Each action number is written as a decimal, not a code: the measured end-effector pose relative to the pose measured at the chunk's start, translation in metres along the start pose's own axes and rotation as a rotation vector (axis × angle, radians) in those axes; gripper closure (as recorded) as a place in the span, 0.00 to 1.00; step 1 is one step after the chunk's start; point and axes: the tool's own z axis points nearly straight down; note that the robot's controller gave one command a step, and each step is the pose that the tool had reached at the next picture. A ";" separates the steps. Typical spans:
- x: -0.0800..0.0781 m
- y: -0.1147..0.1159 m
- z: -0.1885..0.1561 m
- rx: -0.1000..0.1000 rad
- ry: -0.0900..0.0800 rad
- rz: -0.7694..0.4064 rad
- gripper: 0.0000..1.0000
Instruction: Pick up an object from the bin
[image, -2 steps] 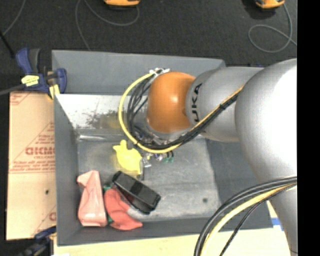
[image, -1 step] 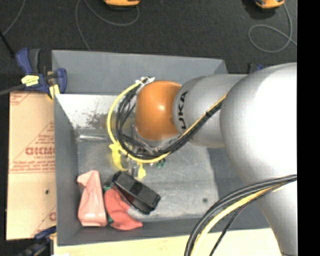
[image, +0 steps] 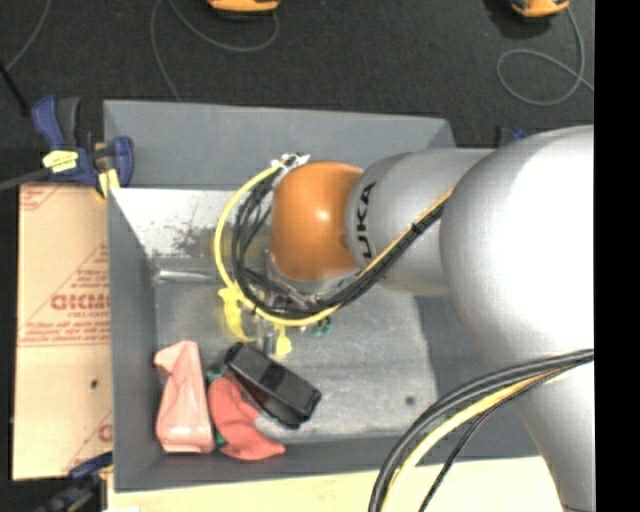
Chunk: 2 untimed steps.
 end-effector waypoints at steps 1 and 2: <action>-0.005 0.001 -0.034 0.000 0.003 0.005 1.00; -0.003 0.000 -0.079 0.001 -0.001 0.002 1.00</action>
Offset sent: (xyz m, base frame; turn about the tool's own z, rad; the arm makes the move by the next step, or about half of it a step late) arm -0.0010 0.0021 0.0942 -0.0020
